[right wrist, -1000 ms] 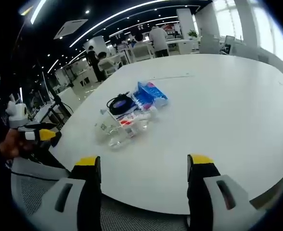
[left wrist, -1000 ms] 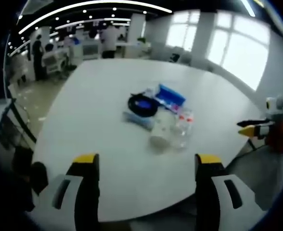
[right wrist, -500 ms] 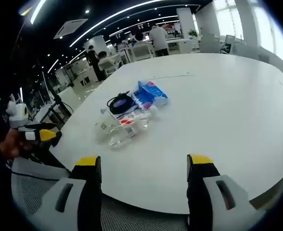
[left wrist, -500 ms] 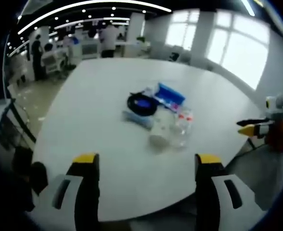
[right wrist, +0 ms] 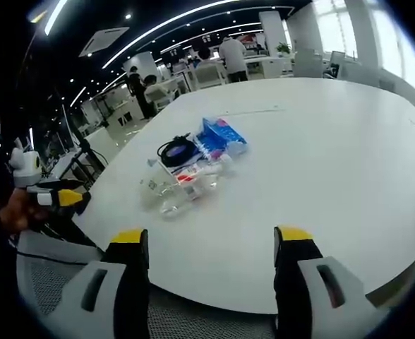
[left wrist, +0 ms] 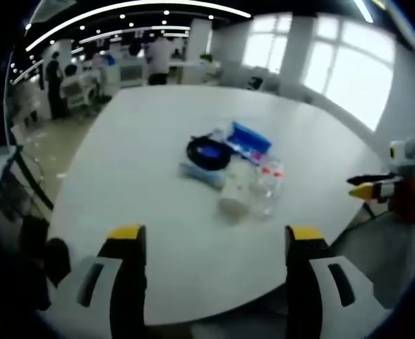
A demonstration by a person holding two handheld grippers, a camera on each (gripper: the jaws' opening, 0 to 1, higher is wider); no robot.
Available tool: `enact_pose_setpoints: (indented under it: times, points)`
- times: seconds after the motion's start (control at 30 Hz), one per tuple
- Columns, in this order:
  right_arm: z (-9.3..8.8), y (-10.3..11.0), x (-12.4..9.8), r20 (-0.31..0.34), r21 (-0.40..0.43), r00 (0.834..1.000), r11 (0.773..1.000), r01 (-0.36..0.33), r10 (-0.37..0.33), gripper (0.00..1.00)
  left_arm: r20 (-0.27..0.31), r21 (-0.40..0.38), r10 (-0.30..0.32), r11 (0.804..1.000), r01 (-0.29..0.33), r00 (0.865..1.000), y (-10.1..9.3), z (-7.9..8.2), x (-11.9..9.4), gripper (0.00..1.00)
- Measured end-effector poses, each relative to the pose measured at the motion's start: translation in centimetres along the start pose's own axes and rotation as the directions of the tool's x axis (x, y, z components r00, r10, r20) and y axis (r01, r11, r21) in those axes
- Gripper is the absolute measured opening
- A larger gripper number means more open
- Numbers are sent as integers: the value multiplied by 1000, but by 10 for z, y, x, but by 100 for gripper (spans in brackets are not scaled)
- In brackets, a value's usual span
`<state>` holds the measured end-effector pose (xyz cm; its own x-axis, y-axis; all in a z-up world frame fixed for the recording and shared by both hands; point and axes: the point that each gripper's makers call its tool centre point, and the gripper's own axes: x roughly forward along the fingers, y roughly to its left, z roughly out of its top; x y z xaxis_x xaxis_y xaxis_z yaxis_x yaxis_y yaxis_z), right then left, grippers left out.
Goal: Arrange the tabletop items into an orderly group along one side of the table until the central work area is clear of visible clutter.
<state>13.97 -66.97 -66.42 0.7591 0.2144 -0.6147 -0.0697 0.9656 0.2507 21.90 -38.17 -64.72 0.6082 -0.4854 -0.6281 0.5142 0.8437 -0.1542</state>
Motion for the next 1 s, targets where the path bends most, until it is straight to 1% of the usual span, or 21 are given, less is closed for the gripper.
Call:
enact_pose_setpoints:
  times: [0.47,0.67,0.8,1.0]
  points:
    - [1,0,0,3,0,1000,1000,0,0,71,10,-15,1,1000,-1,1000,2,2,0,78]
    - [0,1,0,-1,-2,1000,1000,-6,6,70,-4,24,-12,1000,12,1000,-6,1,1,78]
    - [0,2,0,-2,-11,1000,1000,-9,9,70,-10,34,-34,999,34,999,-10,1,3,78]
    - [2,2,-1,9,-1,1000,1000,-7,7,69,-19,43,-52,998,53,998,-15,1,4,78]
